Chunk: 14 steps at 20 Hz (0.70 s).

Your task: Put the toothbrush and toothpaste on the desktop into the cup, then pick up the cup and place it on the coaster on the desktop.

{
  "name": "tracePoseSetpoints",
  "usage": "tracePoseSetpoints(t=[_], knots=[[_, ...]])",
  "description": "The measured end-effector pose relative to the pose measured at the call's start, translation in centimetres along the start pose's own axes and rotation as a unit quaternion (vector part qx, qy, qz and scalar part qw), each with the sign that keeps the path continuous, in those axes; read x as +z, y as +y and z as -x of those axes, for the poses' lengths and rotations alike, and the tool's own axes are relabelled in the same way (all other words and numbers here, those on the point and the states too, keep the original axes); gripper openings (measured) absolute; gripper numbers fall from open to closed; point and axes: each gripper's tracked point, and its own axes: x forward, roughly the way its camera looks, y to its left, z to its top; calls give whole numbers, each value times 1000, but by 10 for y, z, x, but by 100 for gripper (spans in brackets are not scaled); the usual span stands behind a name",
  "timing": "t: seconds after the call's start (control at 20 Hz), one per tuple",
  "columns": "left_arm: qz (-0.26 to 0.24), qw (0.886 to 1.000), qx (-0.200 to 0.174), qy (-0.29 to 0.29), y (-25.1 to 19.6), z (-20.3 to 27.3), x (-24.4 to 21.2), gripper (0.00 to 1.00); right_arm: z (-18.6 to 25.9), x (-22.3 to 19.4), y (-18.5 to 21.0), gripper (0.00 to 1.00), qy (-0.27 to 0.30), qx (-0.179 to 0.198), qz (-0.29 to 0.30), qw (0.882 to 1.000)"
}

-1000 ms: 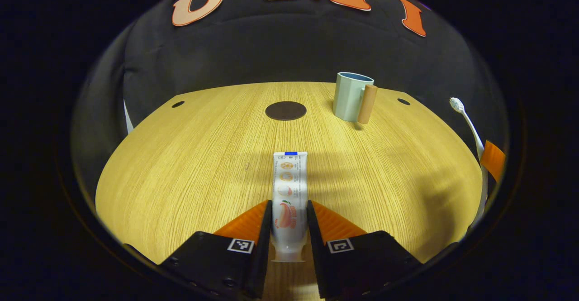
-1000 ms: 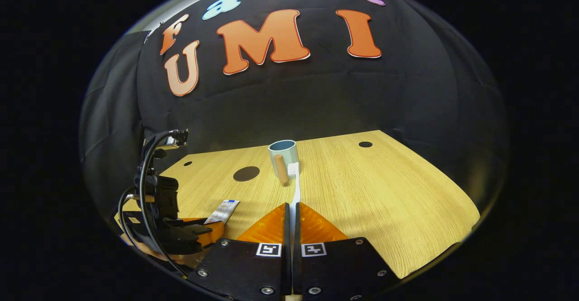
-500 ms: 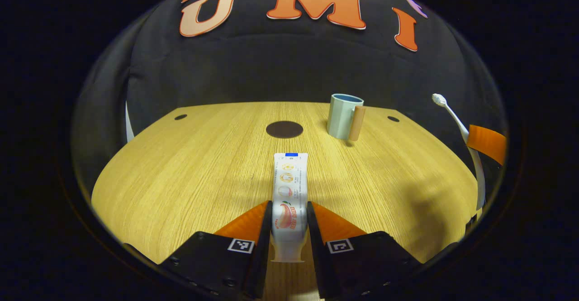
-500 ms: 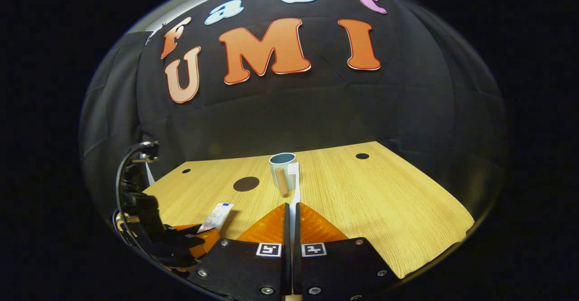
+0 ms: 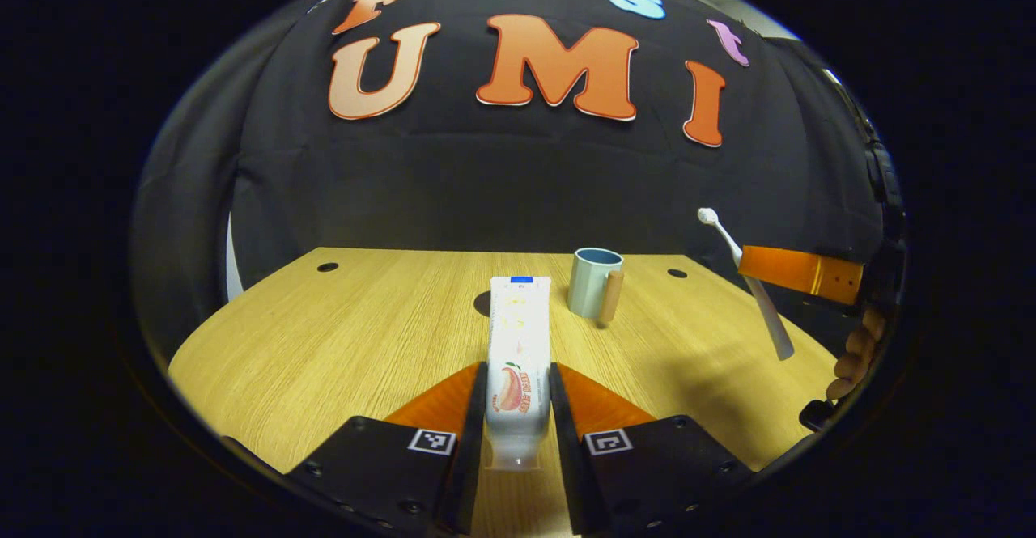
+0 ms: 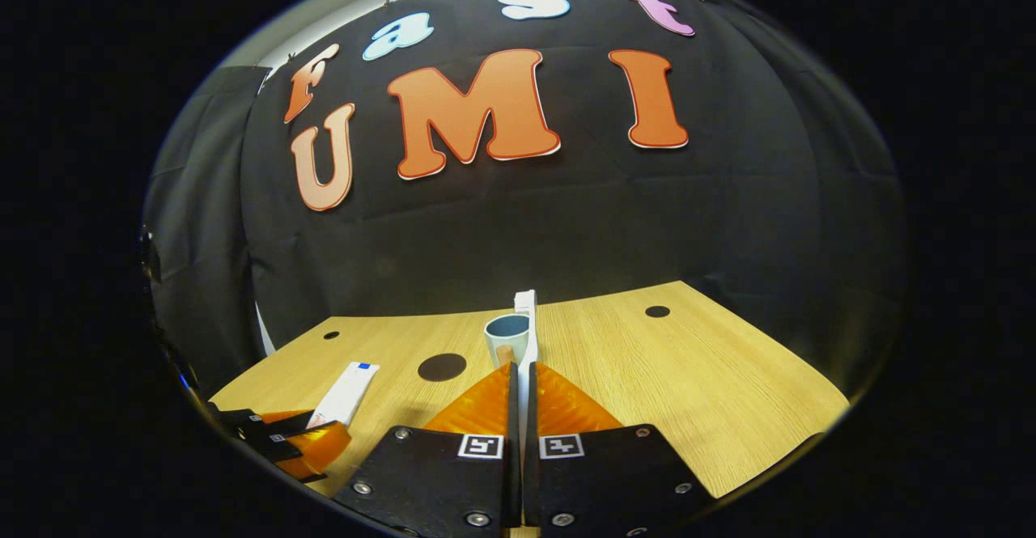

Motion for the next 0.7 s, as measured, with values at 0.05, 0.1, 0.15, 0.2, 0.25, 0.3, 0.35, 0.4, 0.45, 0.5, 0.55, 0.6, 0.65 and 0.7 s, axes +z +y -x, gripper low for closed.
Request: tracePoseSetpoints(t=[0.05,0.1,0.15,0.2,0.25,0.3,0.35,0.4,0.45,0.5,0.55,0.6,0.65,0.7], knots=[[3,1000,2,-4,2,-1,6,43,-7,5,-1,2,-5,2,-3,1000],[2,1000,5,-9,5,-3,13,43,-15,9,-1,2,-9,3,-5,1000],[0,1000,7,-13,9,-3,17,43,-23,15,0,2,-14,9,-8,1000],[-1,1000,8,-16,11,-5,20,43,-33,20,1,2,-18,10,-10,1000],[0,1000,8,-18,12,-6,23,45,-42,24,2,2,-22,14,-11,1000],[-1,1000,7,-19,12,-8,25,43,-54,30,4,2,-24,19,-12,999],[0,1000,5,-21,13,-9,28,45,-64,33,7,2,-26,23,-15,999],[0,1000,3,-23,13,-11,31,43,-74,37,9,2,-26,27,-17,999],[-1,1000,1,-25,11,-13,33,43,-84,40,11,2,-29,32,-18,999],[-1,1000,0,-27,10,-15,37,43,-93,43,11,2,-31,33,-17,999],[-1,1000,0,-29,10,-18,40,45,-101,44,12,2,-32,34,-17,999],[-1,1000,0,-31,10,-20,43,43,-110,45,12,2,-33,35,-18,999],[-4,999,-1,-33,9,-21,45,43,-119,46,15,2,-33,38,-21,998],[-12,999,-4,-35,7,-22,46,43,-129,48,17,2,-34,39,-22,998]])
